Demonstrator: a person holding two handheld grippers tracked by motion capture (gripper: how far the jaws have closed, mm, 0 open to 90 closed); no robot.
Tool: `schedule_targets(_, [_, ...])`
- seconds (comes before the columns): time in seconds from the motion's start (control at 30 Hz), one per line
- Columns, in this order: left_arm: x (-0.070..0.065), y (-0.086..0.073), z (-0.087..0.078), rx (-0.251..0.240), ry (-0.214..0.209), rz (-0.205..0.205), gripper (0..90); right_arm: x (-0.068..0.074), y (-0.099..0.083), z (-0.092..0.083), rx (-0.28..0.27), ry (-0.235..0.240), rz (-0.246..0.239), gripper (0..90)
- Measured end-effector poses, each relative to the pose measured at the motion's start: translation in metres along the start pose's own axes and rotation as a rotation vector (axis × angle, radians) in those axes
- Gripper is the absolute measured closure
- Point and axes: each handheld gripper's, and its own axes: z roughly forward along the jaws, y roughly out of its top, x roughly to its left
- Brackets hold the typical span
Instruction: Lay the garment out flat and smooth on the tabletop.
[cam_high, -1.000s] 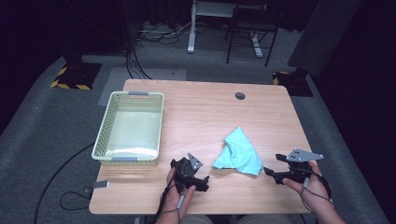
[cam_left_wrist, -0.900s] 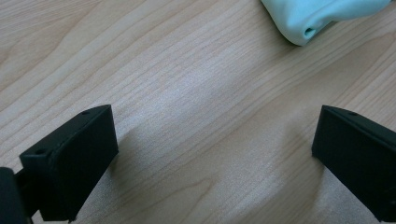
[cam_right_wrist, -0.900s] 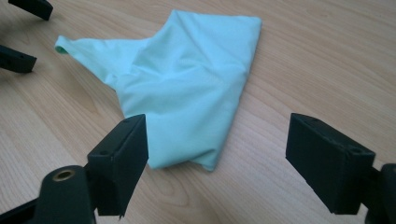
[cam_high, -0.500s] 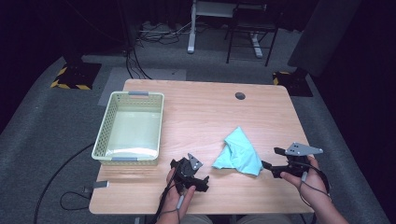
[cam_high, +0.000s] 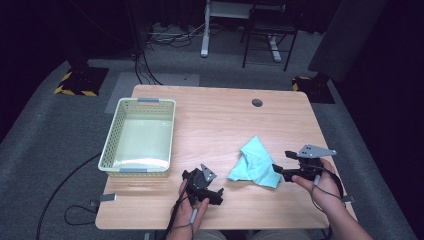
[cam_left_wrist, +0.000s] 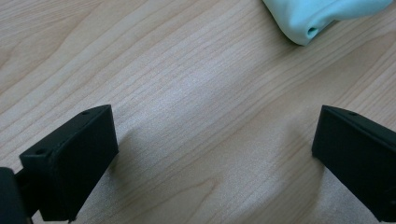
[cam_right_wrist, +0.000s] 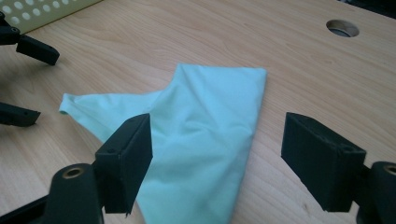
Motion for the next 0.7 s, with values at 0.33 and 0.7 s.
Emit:
schedule_targets(0.33, [0.000,-0.001,-0.001,0.002,-0.008,0.003,0.1,0.006,0.016,0.031,0.016,0.033,-0.028,31.8])
schedule_targets(0.7, [0.004,-0.005,-0.005,0.002,-0.024,0.018,0.1,0.017,0.028,0.061,0.043,0.044,-0.045,32.5])
